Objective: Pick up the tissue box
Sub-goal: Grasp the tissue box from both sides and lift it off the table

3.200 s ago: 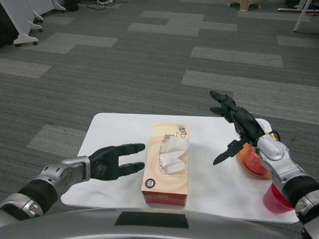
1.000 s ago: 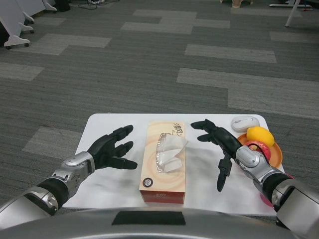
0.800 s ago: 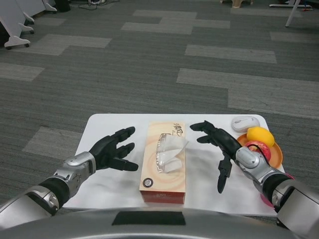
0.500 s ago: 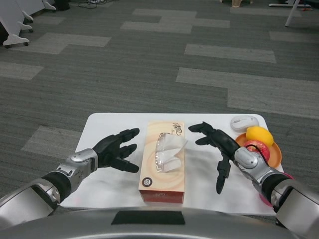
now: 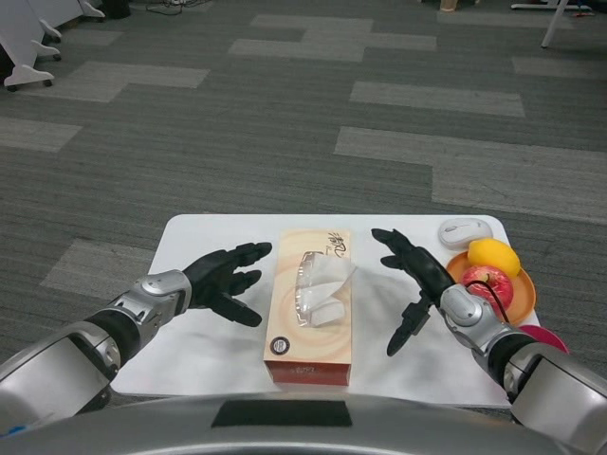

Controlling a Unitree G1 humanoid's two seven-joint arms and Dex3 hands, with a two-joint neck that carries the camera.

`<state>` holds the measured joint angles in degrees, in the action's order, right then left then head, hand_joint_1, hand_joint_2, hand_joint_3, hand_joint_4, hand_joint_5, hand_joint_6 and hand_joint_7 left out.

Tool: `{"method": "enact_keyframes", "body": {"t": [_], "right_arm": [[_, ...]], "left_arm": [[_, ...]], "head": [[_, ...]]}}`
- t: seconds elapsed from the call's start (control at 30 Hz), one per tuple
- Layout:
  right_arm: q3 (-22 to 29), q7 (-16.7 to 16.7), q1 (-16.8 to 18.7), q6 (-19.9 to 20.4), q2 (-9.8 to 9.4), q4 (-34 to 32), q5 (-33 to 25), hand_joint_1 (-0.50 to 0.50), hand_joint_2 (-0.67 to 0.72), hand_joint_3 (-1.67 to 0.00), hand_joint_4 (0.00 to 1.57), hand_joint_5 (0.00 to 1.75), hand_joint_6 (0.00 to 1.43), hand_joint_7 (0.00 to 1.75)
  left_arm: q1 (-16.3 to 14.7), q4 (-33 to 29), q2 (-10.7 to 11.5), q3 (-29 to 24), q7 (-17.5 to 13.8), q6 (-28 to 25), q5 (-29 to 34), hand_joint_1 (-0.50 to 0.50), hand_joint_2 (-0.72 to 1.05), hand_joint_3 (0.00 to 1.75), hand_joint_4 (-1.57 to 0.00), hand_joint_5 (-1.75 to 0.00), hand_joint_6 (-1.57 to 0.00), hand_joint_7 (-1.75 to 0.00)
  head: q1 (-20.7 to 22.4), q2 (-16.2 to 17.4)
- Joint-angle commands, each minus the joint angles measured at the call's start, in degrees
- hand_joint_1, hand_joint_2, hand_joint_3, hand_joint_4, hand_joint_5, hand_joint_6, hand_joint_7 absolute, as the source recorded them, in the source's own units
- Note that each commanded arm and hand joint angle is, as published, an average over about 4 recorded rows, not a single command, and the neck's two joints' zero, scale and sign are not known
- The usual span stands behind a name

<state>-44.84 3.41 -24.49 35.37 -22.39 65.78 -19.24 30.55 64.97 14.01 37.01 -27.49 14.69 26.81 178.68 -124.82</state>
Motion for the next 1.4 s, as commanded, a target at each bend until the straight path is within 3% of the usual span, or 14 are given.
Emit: {"method": "enact_keyframes", "body": {"t": [0.03, 0.47, 0.8, 0.93, 1.4], "right_arm": [[-0.25, 1.73, -1.82, 0.75, 0.66, 1.06, 2.44, -0.46, 0.15, -0.08, 0.00, 0.39, 0.00, 0.14], [-8.43, 8.06, -6.94, 0.66, 1.43, 3.13, 6.06, -0.42, 0.15, -0.08, 0.00, 0.48, 0.00, 0.14], [-14.97, 13.02, -9.05, 0.71, 2.40, 4.97, 6.46, -0.42, 0.25, -0.08, 0.00, 0.75, 0.00, 0.14], [-15.55, 13.99, -9.26, 0.84, 2.62, 5.72, 8.70, -0.42, 0.34, -0.08, 0.00, 0.73, 0.00, 0.14], [-15.98, 14.74, -9.64, 1.02, 2.84, 6.55, 10.43, -0.42, 0.39, -0.08, 0.00, 0.78, 0.00, 0.12]], "left_arm": [[1.25, 1.03, -0.01, 0.33, 0.20, 0.94, -1.30, 0.50, 0.96, 0.09, 0.00, 0.00, 0.00, 0.00], [1.75, 3.14, -1.13, 1.62, 1.83, 5.31, -2.55, 0.50, 0.96, 0.09, 0.00, 0.00, 0.00, 0.00], [2.63, 6.44, -2.19, 4.52, 4.46, 10.45, -4.09, 0.50, 0.96, 0.09, 0.00, 0.00, 0.00, 0.00], [2.68, 7.41, -2.67, 5.84, 5.08, 12.17, -4.44, 0.50, 0.96, 0.09, 0.00, 0.00, 0.00, 0.00], [2.68, 9.71, -3.90, 8.04, 6.83, 14.41, -4.55, 0.50, 1.00, 0.09, 0.00, 0.00, 0.00, 0.00]], "head": [[-0.35, -0.19], [-1.09, 0.39], [-1.69, 0.38], [-1.51, 0.26], [-1.75, 0.51]]}}
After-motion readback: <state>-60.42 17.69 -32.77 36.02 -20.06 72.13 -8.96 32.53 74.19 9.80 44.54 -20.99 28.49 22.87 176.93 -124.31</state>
